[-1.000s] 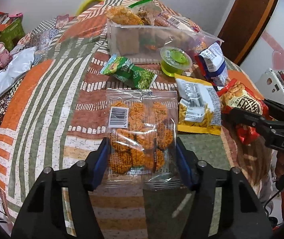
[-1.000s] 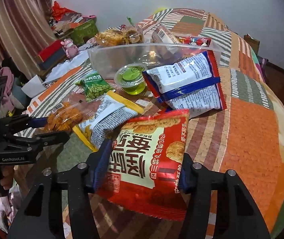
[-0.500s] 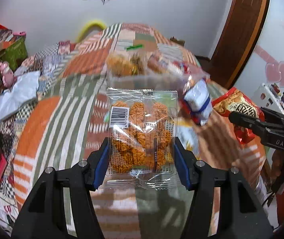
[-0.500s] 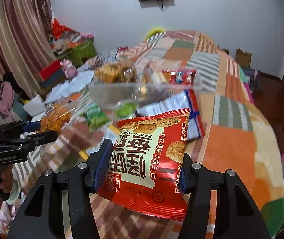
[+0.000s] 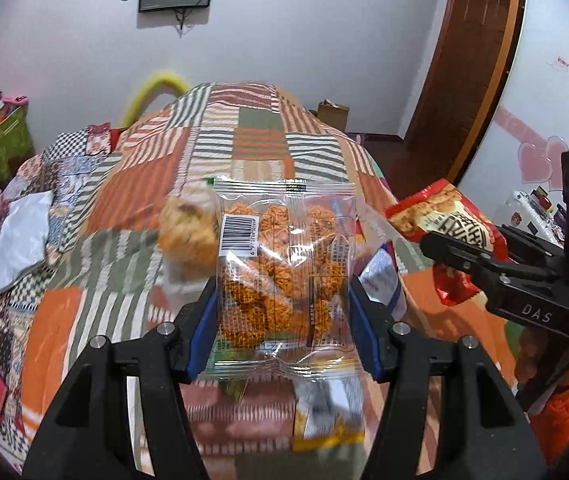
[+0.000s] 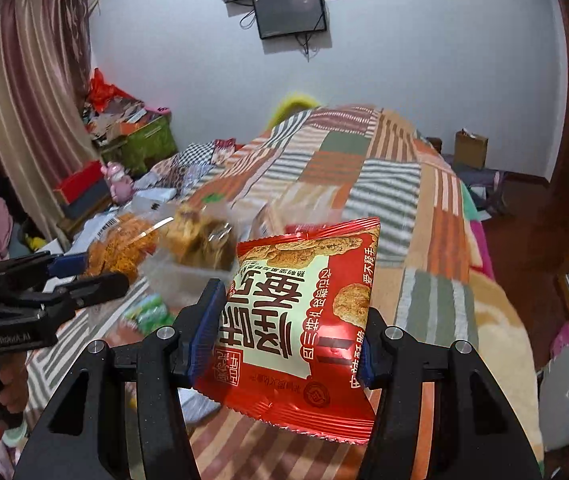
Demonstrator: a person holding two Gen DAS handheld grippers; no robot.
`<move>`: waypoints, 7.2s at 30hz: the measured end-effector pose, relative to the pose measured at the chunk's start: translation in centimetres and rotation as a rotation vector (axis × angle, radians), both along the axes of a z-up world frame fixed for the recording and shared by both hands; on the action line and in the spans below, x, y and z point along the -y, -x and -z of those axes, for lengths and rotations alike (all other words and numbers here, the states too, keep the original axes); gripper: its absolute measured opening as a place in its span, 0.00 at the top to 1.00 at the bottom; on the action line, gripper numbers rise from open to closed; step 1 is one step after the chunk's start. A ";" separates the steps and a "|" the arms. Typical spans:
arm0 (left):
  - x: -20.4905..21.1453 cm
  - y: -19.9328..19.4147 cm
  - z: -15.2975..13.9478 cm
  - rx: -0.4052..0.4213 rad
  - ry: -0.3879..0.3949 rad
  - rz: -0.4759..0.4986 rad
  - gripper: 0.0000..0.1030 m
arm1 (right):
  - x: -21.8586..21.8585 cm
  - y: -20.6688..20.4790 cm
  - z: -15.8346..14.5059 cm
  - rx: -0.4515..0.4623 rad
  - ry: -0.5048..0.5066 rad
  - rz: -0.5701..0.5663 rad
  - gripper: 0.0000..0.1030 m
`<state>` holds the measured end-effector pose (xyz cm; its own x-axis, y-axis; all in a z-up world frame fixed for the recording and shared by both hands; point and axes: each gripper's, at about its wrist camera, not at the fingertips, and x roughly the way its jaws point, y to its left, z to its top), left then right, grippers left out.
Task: Organize snacks
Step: 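Carry the chip bag into the box with the right gripper while the left drops the cracker pack, then grasp the yellow-edged snack bag with the right gripper while the left grasps the green pea bag, then drop the yellow-edged bag into the box with the right gripper while the left drops the pea bag, then grasp the blue-white snack bag with the right gripper while the left grasps the green jelly cup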
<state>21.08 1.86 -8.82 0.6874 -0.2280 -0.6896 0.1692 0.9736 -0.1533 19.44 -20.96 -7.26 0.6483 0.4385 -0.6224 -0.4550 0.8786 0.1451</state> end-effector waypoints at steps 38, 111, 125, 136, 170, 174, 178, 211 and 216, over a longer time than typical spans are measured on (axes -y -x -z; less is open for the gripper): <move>1.0 -9.0 2.8 -0.081 0.040 0.011 0.36 | -2.2 -7.3 2.4 -0.052 0.118 -0.020 0.17; -4.1 0.2 11.5 -0.299 0.036 -0.161 0.63 | -1.3 2.8 3.6 -0.109 -0.008 -0.021 0.54; -5.2 4.5 6.9 -0.161 0.027 -0.154 0.71 | -0.9 0.9 2.5 -0.076 -0.030 0.009 0.54; -3.1 -0.5 1.6 -0.036 0.005 -0.060 0.71 | -2.8 -2.8 0.2 0.020 0.001 -0.004 0.54; -2.5 -4.0 2.1 -0.070 -0.028 -0.028 0.41 | -1.9 -3.2 1.4 0.026 0.134 0.027 0.17; -2.5 -2.4 3.0 -0.095 -0.037 -0.020 0.40 | -0.1 -3.0 3.7 -0.054 0.140 0.057 0.12; -2.0 -1.2 4.4 -0.138 -0.029 0.007 0.39 | 0.8 -3.0 5.7 -0.147 0.137 0.035 0.12; 3.2 -4.4 9.7 -0.262 -0.026 0.084 0.36 | -1.6 -2.8 9.7 -0.265 0.194 -0.137 0.19; 3.9 -5.1 10.0 -0.259 -0.021 0.086 0.36 | -1.5 -2.5 9.6 -0.258 0.188 -0.131 0.23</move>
